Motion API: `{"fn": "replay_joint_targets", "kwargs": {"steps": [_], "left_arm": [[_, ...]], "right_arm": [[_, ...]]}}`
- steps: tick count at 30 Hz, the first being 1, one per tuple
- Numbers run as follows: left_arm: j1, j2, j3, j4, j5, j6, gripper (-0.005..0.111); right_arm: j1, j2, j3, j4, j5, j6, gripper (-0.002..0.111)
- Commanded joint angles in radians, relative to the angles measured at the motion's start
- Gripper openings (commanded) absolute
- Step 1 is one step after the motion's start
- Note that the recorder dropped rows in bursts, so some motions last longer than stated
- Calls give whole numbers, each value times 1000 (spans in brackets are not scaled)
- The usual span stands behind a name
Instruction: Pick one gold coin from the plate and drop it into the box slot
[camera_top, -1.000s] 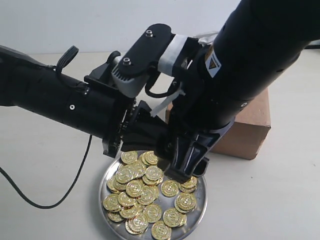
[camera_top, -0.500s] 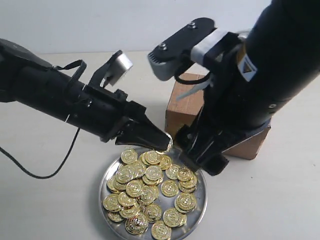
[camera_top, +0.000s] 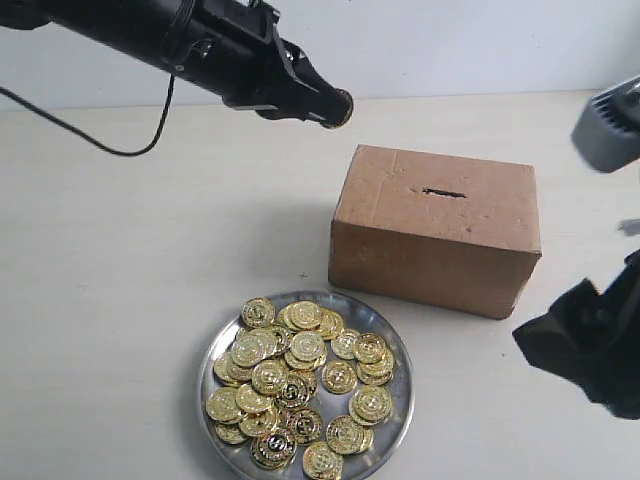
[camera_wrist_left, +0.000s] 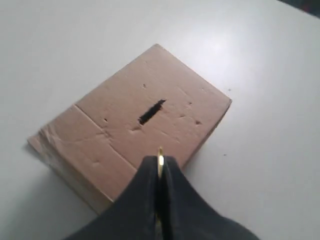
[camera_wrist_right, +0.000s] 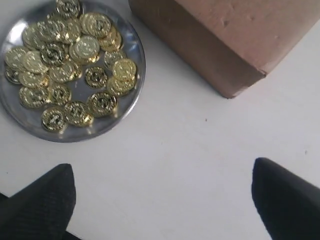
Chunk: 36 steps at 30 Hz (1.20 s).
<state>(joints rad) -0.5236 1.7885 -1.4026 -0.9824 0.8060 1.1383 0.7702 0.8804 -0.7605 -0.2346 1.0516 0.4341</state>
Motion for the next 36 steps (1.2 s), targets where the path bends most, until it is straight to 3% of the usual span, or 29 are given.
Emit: {"fn": "replay_joint_targets", "kwargs": {"steps": [1,5,13,18,23,36], "left_arm": [[-74,85,-109,138,11,157,0],[-130,162,-200,249,-2,234,0],[-162,333,-410,243,2,324,0],[-162,436,-593,241,110,328,0],[-162,518,-698,241,221,337,0],[-159,574,-705,250,228,377,0]], "right_arm": [[-3,-114,6,10,8,7,90],[-3,-179,6,15,49,7,90],[-3,-226,6,18,151,3,90],[-3,-227,6,36,152,3,90],[-3,-227,6,45,150,3,90],[-3,-227,6,103,150,-34,90]]}}
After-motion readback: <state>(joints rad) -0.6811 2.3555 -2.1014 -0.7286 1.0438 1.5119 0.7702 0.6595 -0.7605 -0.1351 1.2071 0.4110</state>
